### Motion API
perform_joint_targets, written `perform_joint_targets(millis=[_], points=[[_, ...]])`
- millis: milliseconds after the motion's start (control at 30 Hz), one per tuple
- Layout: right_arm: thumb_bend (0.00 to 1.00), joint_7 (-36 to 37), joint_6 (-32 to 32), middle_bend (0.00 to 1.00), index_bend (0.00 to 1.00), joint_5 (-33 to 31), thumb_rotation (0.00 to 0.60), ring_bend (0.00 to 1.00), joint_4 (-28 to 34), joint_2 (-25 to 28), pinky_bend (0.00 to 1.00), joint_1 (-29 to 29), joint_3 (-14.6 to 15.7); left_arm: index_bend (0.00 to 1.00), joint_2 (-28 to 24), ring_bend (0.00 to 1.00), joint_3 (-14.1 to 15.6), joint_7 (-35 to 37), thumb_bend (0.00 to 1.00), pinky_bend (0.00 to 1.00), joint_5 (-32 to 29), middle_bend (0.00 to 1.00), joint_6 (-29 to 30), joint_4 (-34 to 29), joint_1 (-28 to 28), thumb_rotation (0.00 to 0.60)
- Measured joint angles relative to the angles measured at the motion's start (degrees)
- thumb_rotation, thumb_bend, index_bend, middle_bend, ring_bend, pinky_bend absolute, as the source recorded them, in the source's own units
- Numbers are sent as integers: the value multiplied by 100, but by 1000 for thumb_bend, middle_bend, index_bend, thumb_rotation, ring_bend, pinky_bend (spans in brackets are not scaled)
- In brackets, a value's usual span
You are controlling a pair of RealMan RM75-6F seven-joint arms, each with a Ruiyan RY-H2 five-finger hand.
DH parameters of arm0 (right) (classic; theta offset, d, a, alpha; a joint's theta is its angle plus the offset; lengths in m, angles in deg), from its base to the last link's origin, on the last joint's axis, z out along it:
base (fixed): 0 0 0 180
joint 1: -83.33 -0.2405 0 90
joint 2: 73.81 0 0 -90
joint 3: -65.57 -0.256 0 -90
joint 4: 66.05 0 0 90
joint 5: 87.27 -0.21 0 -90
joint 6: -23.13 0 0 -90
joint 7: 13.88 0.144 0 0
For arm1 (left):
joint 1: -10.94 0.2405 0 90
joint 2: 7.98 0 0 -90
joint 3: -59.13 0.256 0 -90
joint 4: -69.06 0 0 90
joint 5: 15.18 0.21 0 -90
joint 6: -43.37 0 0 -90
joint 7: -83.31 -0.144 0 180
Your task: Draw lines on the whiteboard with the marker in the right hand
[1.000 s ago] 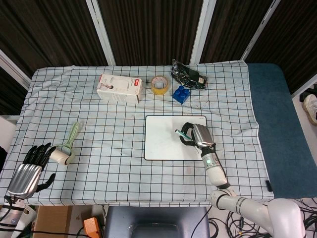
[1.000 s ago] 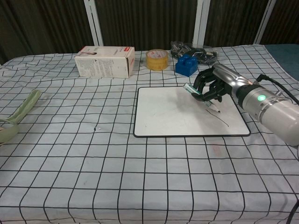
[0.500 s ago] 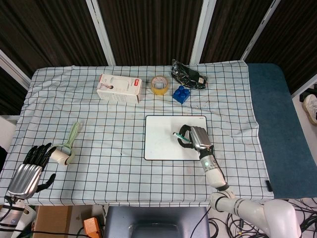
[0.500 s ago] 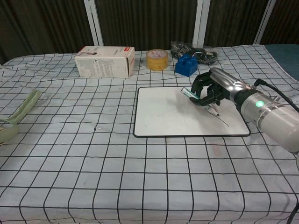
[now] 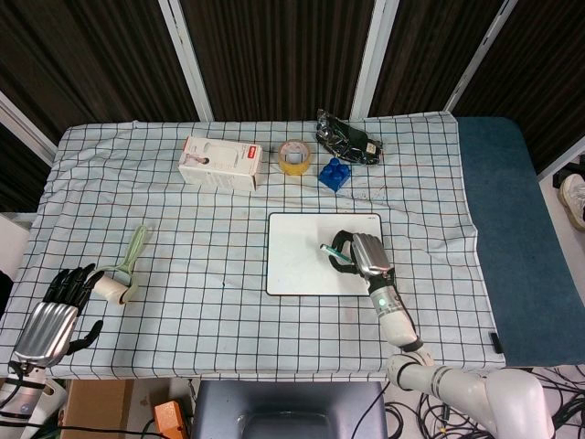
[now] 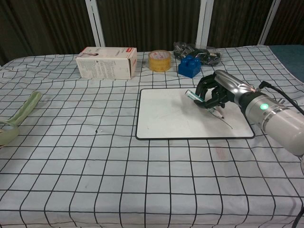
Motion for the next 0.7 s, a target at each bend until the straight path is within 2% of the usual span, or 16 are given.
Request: perform_joint_targets(millis=[367, 700], points=[[393, 18, 39, 755, 1000, 8, 600, 748, -160, -31, 757, -15, -18, 0, 8, 0, -4, -19, 362, 26, -27, 0, -24, 1, -7, 600], [393, 266, 193, 756, 1000, 42, 600, 748, -860, -153, 758, -95, -38, 0, 43, 0, -52, -108, 363, 26, -184, 0, -138, 13, -39, 600]])
